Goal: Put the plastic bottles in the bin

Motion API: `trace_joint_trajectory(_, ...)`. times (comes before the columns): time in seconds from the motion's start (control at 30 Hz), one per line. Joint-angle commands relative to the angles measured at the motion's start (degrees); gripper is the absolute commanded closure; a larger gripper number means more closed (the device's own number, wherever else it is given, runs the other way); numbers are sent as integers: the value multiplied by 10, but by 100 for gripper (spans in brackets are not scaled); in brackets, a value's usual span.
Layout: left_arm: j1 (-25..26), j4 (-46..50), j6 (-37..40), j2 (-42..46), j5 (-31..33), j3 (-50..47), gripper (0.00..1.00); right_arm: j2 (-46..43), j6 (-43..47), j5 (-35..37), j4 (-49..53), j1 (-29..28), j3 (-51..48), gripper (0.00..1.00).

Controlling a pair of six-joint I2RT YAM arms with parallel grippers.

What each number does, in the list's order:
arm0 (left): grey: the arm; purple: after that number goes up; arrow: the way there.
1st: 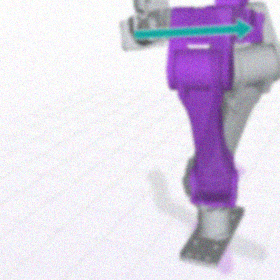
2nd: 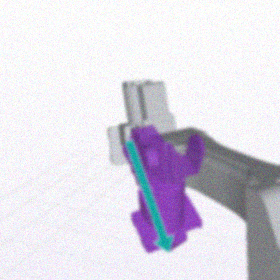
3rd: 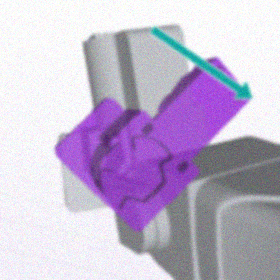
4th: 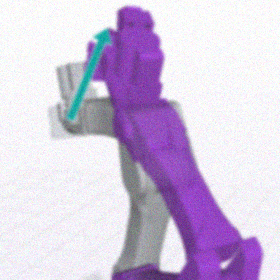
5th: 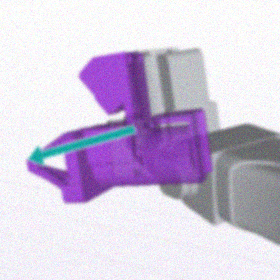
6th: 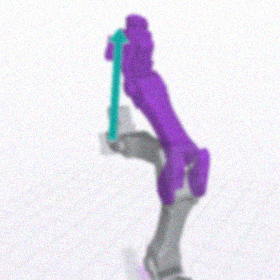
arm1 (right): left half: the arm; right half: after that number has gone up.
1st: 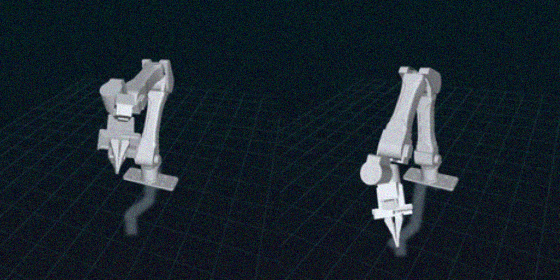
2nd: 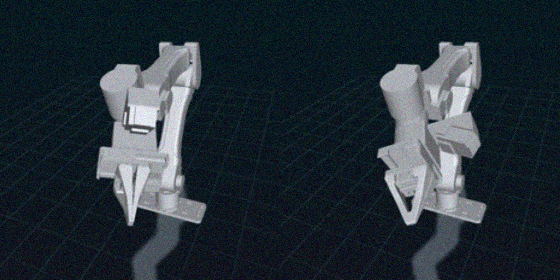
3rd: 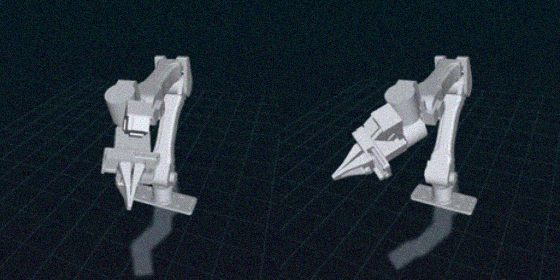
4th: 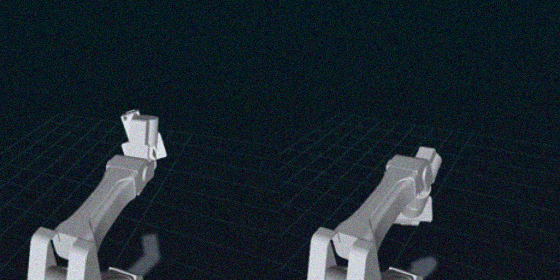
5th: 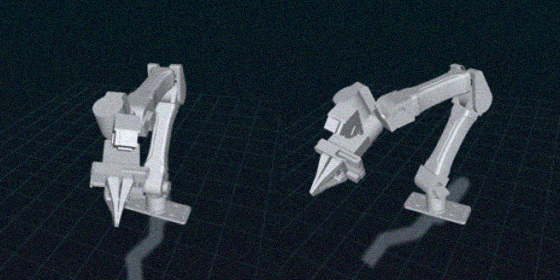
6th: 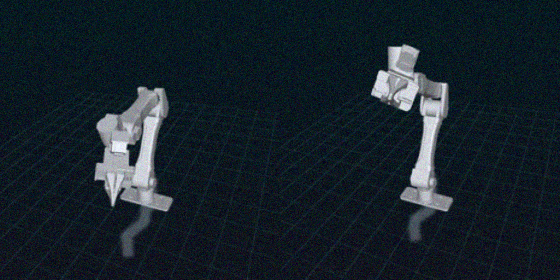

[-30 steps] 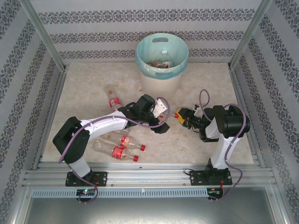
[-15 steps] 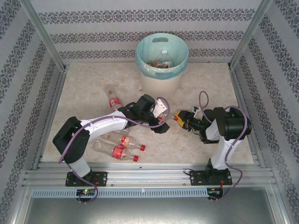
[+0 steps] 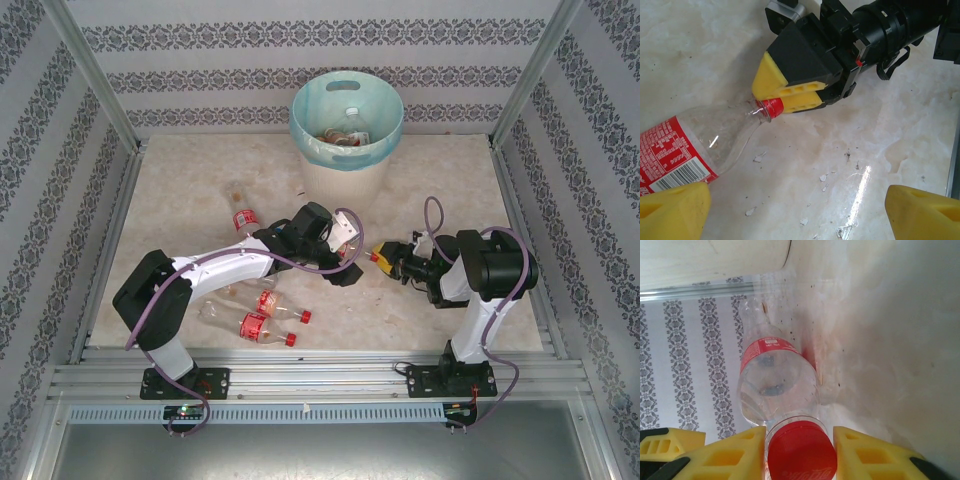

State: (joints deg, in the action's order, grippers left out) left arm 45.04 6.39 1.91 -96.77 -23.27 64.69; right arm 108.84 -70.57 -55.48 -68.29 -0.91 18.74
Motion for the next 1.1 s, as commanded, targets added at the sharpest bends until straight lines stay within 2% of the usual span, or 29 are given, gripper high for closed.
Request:
trace_joint_trajectory(0.0, 5, 1, 8, 8, 5, 5, 9, -7, 3, -9, 29, -8, -12, 67)
trace_joint_trajectory(0.43, 5, 0, 14, 26, 14, 0, 9, -80, -5, 13, 57, -3, -19, 75)
trace_joint_trajectory(0.57, 5, 1, 17, 36, 19, -1, 9, -131, 4, 16, 101, 2, -18, 78)
trace_joint_trajectory(0.73, 5, 5, 25, 59, 36, -2, 9, -237, 63, 25, 264, 3, 0, 81)
trace_joint_trajectory(0.9, 5, 18, 32, 96, 59, 3, 9, -360, 166, 49, 523, 2, 48, 81)
trace_joint_trajectory(1.07, 5, 45, 42, 148, 79, 24, 9, -444, 210, 51, 658, -3, 79, 85)
